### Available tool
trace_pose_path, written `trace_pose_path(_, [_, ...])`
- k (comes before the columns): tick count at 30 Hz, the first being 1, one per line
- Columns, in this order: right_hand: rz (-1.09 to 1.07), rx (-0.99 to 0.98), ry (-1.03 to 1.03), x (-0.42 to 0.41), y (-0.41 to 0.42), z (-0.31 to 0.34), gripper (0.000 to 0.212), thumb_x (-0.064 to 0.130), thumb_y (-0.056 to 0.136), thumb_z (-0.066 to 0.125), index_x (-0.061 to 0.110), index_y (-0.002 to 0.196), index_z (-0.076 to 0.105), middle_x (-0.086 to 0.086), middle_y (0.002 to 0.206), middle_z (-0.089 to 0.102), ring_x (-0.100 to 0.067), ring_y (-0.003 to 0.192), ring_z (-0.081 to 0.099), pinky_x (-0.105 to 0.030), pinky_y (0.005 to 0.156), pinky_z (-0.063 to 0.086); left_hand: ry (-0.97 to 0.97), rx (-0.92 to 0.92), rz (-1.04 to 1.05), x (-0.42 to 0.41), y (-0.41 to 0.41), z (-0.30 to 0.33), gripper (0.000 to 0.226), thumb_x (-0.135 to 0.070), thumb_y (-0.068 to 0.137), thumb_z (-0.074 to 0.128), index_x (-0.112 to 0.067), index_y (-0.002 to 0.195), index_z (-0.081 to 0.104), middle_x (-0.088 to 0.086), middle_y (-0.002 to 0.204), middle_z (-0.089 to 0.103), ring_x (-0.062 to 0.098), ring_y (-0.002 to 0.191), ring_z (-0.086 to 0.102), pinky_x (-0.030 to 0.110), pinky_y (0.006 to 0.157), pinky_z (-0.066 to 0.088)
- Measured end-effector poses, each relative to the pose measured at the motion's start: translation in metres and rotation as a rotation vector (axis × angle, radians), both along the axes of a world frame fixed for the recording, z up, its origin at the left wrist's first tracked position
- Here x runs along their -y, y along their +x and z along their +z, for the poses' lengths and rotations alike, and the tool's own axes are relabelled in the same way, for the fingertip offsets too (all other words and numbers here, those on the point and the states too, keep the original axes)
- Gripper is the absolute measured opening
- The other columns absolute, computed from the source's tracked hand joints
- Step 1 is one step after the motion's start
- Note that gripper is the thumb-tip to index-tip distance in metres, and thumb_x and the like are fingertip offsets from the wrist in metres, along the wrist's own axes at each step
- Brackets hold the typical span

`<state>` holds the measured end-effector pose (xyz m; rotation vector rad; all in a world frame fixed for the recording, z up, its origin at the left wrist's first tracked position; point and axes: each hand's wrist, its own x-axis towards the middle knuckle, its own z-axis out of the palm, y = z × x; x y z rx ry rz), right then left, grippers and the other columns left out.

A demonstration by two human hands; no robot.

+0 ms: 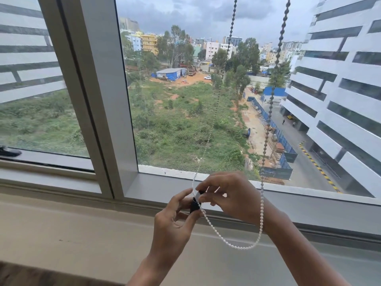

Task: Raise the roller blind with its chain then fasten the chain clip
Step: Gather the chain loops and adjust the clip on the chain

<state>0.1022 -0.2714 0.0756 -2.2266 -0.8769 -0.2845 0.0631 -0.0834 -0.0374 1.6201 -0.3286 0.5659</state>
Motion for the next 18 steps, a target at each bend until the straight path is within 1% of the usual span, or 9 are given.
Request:
trace_pose_path(2, [0.005,0.017,-0.019,-0.001,0.000,0.002,0.016,0.007,0.086,0.089,0.005,0.101,0.084,-0.004,0.086,0.081,0.011,0.063,0.068,-0.012,0.065,0.058,0.009,0.007,0.007,0.000,-0.001,0.001,0.052,-0.038,0.084,0.082,-0.046,0.133,0.068,-0.020,0.112,0.084,0.009,0.094,0.085,0.038,0.080,0.070])
trace_pose_path(4, [0.013,0.024,-0.031,-0.001,-0.001,0.004,0.015,0.008,0.087,0.088,0.006,0.102,0.084,-0.002,0.087,0.081,0.012,0.066,0.067,-0.014,0.067,0.059,0.006,0.015,0.013,-0.001,-0.002,0.002,0.053,-0.038,0.083,0.083,-0.051,0.132,0.068,-0.022,0.111,0.084,0.009,0.093,0.084,0.033,0.082,0.069])
trace_pose_path(6, [0.019,0.025,-0.034,-0.002,-0.003,0.006,0.015,0.007,0.087,0.087,0.005,0.102,0.084,-0.003,0.088,0.081,0.010,0.067,0.066,-0.014,0.068,0.059,0.004,0.037,0.015,-0.002,-0.003,0.004,0.053,-0.037,0.083,0.084,-0.053,0.131,0.069,-0.021,0.109,0.084,0.010,0.090,0.085,0.028,0.083,0.068])
trace_pose_path(8, [0.022,0.037,-0.043,-0.003,-0.004,0.007,0.016,0.007,0.087,0.087,0.005,0.102,0.084,-0.004,0.089,0.081,0.003,0.070,0.070,-0.014,0.069,0.059,0.006,0.071,0.010,-0.002,-0.003,0.006,0.050,-0.034,0.085,0.084,-0.052,0.129,0.071,-0.019,0.107,0.084,0.010,0.087,0.085,0.026,0.082,0.067])
trace_pose_path(10, [0.020,0.047,-0.049,-0.004,-0.005,0.009,0.016,0.007,0.088,0.087,0.005,0.103,0.084,-0.005,0.091,0.082,-0.009,0.074,0.075,-0.017,0.070,0.060,0.007,0.083,0.007,-0.003,-0.003,0.007,0.047,-0.031,0.086,0.084,-0.051,0.126,0.073,-0.018,0.106,0.085,0.011,0.086,0.084,0.027,0.082,0.067])
trace_pose_path(12, [0.023,0.055,-0.046,-0.005,-0.005,0.011,0.015,0.007,0.089,0.086,0.005,0.103,0.084,-0.005,0.092,0.082,-0.014,0.076,0.076,-0.022,0.071,0.061,0.012,0.082,0.019,-0.004,-0.004,0.008,0.043,-0.033,0.086,0.084,-0.050,0.124,0.074,-0.018,0.104,0.085,0.012,0.086,0.084,0.030,0.081,0.068])
trace_pose_path(16, [0.035,0.081,-0.055,-0.004,-0.005,0.012,0.014,0.007,0.089,0.086,0.005,0.103,0.084,-0.005,0.092,0.082,-0.013,0.077,0.075,-0.024,0.071,0.062,0.005,0.087,0.033,-0.004,-0.005,0.009,0.041,-0.034,0.086,0.083,-0.054,0.120,0.074,-0.019,0.102,0.085,0.011,0.084,0.084,0.028,0.081,0.067])
trace_pose_path(18, [0.040,0.086,-0.051,-0.005,-0.005,0.012,0.014,0.007,0.089,0.086,0.005,0.103,0.084,-0.004,0.092,0.082,-0.013,0.077,0.075,-0.024,0.071,0.062,-0.004,0.078,0.033,-0.005,-0.005,0.009,0.040,-0.034,0.085,0.083,-0.053,0.119,0.075,-0.018,0.101,0.085,0.012,0.084,0.084,0.031,0.081,0.068])
